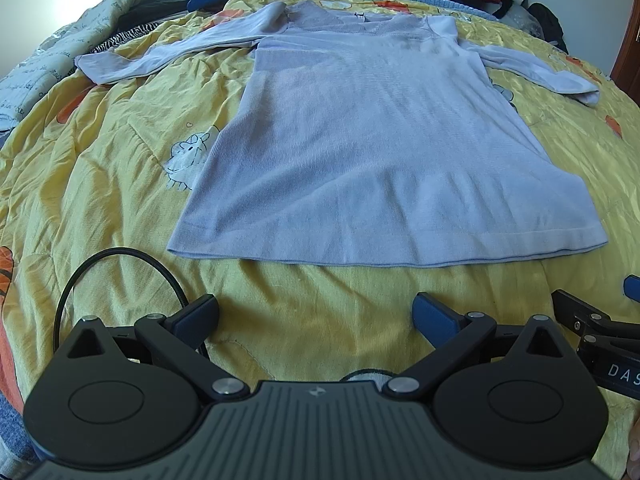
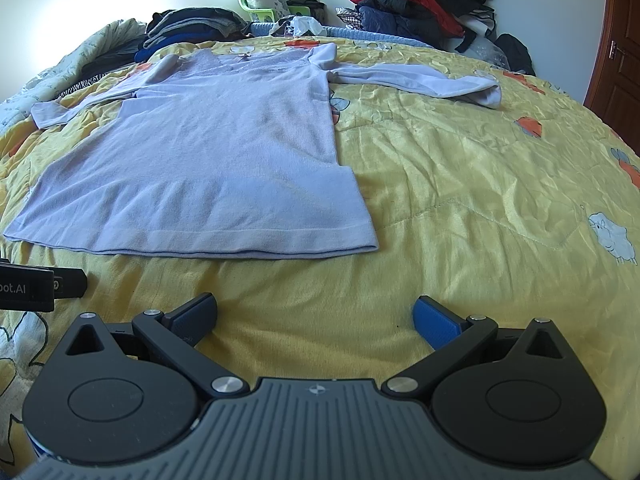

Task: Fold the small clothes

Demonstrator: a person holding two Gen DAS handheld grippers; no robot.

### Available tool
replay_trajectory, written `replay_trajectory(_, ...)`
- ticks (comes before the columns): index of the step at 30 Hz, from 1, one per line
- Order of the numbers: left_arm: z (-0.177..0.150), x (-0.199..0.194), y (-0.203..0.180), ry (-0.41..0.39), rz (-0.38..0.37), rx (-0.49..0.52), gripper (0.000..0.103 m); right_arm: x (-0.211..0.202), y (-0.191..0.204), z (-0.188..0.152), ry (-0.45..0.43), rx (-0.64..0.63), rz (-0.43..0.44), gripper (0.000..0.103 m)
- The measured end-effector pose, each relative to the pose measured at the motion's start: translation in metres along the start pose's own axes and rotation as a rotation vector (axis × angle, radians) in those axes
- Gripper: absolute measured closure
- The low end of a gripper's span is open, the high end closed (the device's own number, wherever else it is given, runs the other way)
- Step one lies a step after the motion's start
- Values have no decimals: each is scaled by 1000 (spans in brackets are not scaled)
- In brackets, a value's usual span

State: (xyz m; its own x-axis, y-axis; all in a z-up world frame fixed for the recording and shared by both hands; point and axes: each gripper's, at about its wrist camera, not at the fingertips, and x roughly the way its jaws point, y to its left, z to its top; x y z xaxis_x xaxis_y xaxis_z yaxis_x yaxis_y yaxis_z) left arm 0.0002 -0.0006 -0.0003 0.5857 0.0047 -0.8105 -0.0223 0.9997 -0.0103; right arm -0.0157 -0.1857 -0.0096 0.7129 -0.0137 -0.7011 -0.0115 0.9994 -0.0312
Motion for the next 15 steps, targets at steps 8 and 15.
replay_trajectory(8, 0, 0, 0, -4, 0, 0, 0, 0, 0, 0, -3, -1, 0, 0)
replay_trajectory(15, -7, -4, 0, -57, -4, 16, 0, 0, -3, 4, 5, -16, 18, 0)
